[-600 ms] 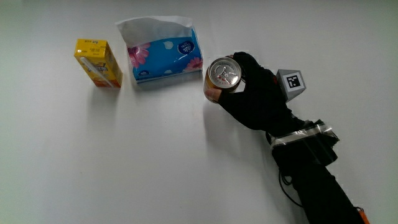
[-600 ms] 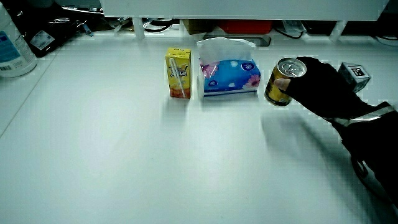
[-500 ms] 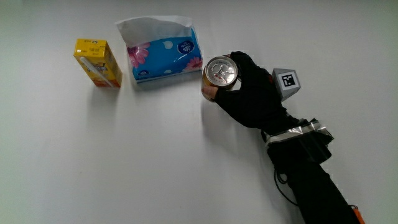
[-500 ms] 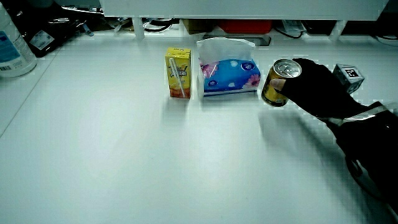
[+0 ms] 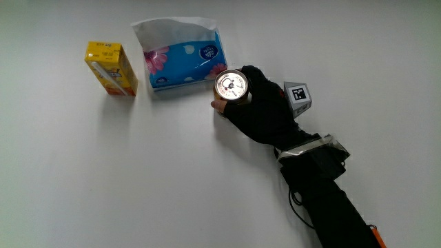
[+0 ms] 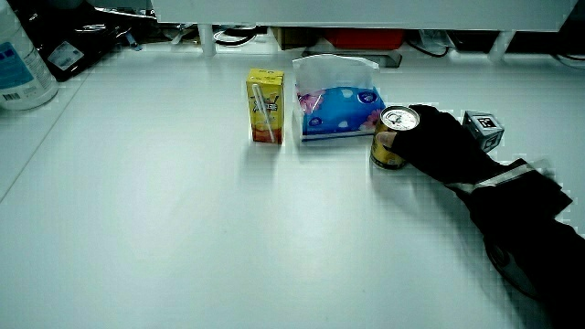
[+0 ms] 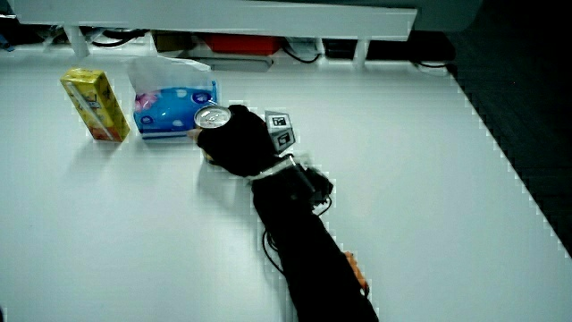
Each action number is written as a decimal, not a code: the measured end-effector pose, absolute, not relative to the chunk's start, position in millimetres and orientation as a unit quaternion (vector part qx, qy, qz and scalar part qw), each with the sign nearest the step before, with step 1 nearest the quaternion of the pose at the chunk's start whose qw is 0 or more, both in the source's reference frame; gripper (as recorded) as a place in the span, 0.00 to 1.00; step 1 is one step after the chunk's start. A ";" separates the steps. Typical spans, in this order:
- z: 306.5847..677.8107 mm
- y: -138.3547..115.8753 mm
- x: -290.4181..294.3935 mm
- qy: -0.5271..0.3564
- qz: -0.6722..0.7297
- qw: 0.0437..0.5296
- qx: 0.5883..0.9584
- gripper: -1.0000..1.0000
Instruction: Place red bull
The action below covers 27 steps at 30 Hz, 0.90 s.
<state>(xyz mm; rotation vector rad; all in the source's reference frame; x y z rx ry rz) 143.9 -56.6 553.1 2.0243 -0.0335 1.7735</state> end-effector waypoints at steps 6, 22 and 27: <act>565.0 -53.2 145.1 0.008 0.654 0.229 0.720 0.50; 574.6 -48.1 146.9 0.019 0.671 0.242 0.701 0.29; 574.0 -46.5 151.1 0.017 0.678 0.253 0.690 0.15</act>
